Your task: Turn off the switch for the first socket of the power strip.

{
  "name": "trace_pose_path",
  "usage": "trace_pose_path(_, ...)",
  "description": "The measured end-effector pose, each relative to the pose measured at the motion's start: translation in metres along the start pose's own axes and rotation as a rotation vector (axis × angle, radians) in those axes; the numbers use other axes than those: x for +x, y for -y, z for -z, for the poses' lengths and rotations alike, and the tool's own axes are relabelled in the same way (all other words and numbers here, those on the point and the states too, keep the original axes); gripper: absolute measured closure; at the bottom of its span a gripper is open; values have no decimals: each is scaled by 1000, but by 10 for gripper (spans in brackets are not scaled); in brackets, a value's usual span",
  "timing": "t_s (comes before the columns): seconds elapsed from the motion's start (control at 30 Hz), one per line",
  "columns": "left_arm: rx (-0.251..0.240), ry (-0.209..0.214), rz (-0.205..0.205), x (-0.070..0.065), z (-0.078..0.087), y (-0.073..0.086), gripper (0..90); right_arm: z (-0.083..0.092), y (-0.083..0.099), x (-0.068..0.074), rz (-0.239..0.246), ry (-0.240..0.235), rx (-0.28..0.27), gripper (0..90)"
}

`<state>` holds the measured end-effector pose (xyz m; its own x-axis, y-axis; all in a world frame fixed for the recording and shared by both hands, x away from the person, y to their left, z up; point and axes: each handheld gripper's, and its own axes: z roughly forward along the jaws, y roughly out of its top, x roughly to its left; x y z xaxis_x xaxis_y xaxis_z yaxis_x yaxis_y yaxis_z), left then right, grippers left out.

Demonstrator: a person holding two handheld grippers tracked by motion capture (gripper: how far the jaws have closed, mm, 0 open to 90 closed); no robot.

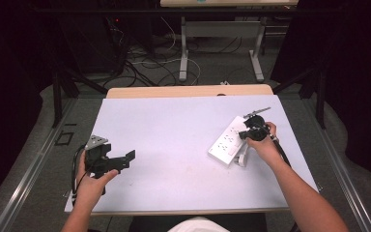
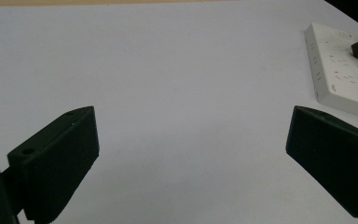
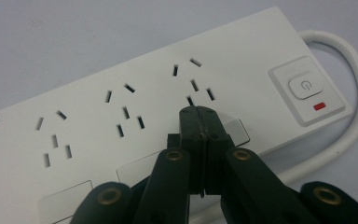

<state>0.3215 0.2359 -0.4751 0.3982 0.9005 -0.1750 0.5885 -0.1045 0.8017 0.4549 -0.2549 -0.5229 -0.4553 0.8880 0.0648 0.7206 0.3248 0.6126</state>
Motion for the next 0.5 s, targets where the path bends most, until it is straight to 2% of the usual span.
trace_pose_path(0.23, -7, 1, 11, 0, 0, -1, 27, 1, 1, -1, -12, -14, -1, 900)
trace_pose_path(0.27, -9, 0, 10, 0, 1, -2, 27, 2, 1, -1, -26, -17, -8, 900)
trace_pose_path(0.33, -10, -1, 12, 1, 1, -3, 27, 4, 0, -2, -17, -31, -23, 900)
trace_pose_path(0.5, -20, -8, 21, 3, 0, -3, 29, 11, -2, 0, -28, -37, -65, 858)
